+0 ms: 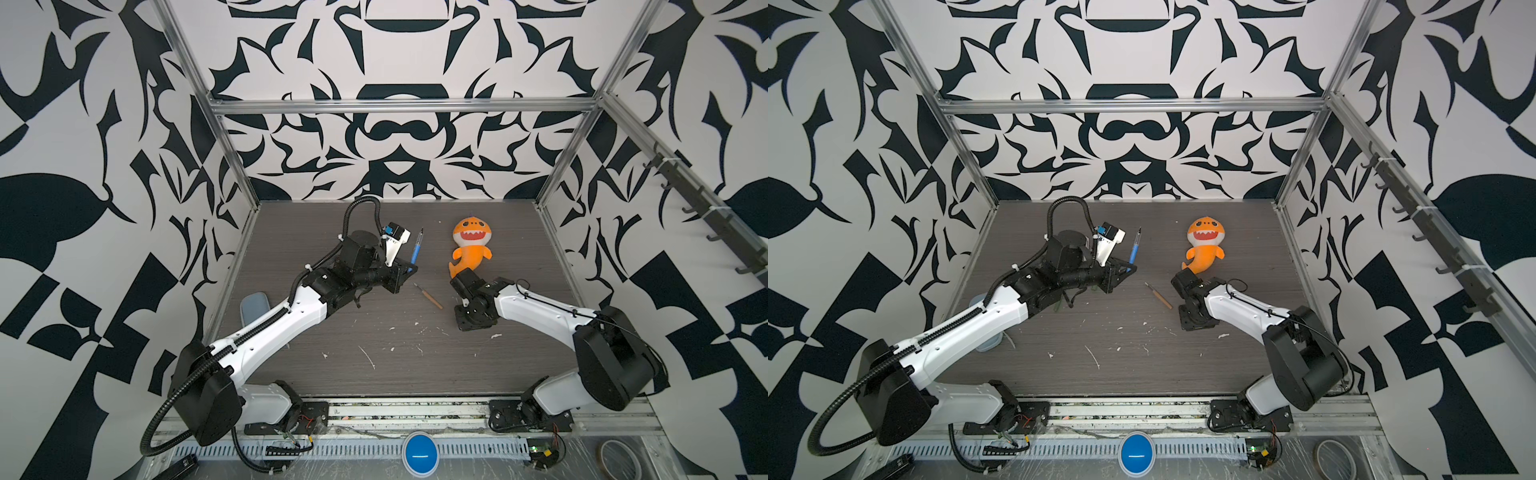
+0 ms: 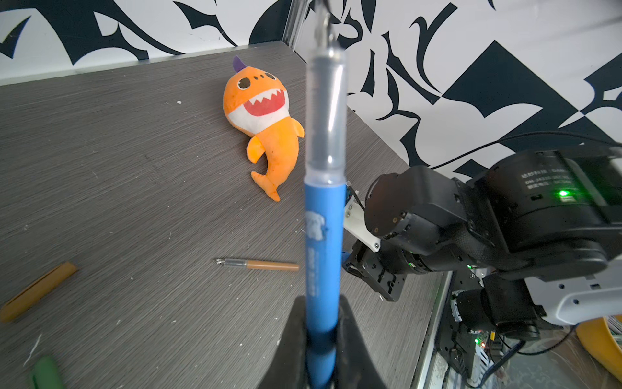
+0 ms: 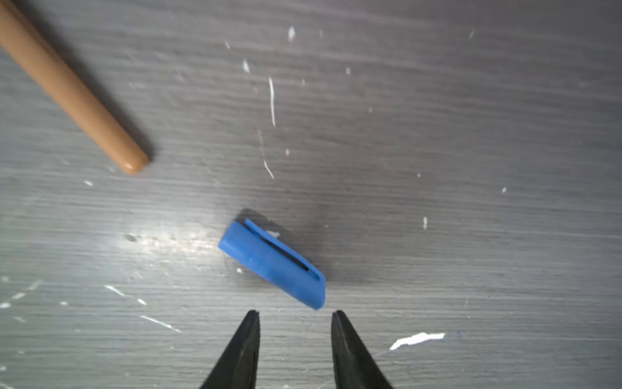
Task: Insert the pens into the pen caps
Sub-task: 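Lower the open right gripper onto the blue cap on the table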
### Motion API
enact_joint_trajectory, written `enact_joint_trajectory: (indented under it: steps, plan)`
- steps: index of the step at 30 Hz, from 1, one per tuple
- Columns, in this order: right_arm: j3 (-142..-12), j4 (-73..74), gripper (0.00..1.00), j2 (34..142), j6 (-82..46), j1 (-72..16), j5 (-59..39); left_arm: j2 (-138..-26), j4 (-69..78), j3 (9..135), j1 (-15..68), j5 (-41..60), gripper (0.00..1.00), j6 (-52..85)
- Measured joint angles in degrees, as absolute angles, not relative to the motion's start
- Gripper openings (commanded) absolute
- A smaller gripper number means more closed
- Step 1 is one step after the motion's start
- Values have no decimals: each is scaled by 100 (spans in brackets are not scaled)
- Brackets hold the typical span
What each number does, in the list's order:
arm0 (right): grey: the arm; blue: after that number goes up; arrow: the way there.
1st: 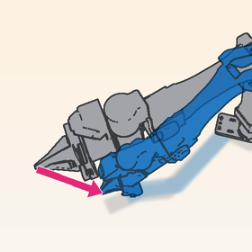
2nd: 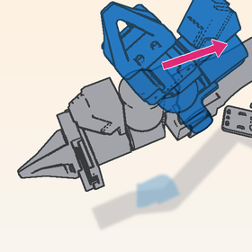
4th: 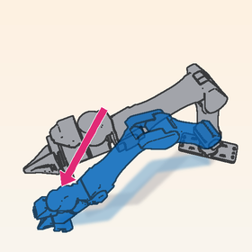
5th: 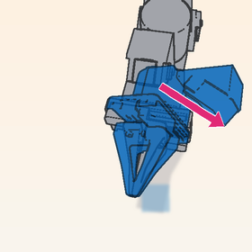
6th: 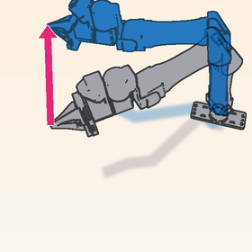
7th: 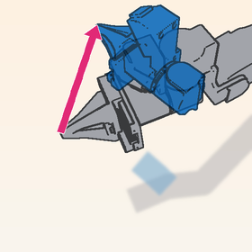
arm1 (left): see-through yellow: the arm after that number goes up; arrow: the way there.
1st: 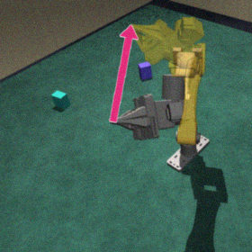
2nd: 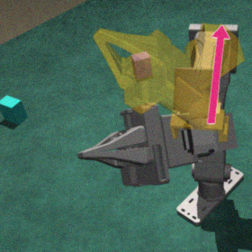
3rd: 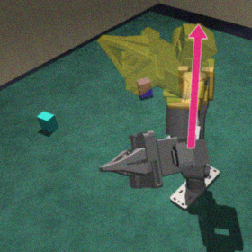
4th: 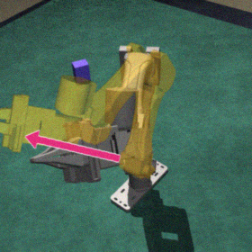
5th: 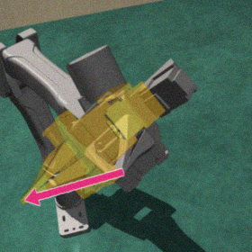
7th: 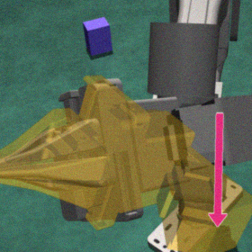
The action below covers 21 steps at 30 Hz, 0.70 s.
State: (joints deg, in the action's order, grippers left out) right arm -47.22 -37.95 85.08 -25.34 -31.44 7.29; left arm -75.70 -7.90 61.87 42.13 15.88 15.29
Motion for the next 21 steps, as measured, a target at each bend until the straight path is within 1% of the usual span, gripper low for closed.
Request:
enact_joint_trajectory:
  steps: [10,21]
  plan:
    - [-4635,-3625,38,8556,-2585,-2744,731,-7570,-790,6184,4213,1594,0,1544]
    - [-4936,-3376,37,9107,-2571,-2578,716,-7570,-790,6184,4213,1612,0,1544]
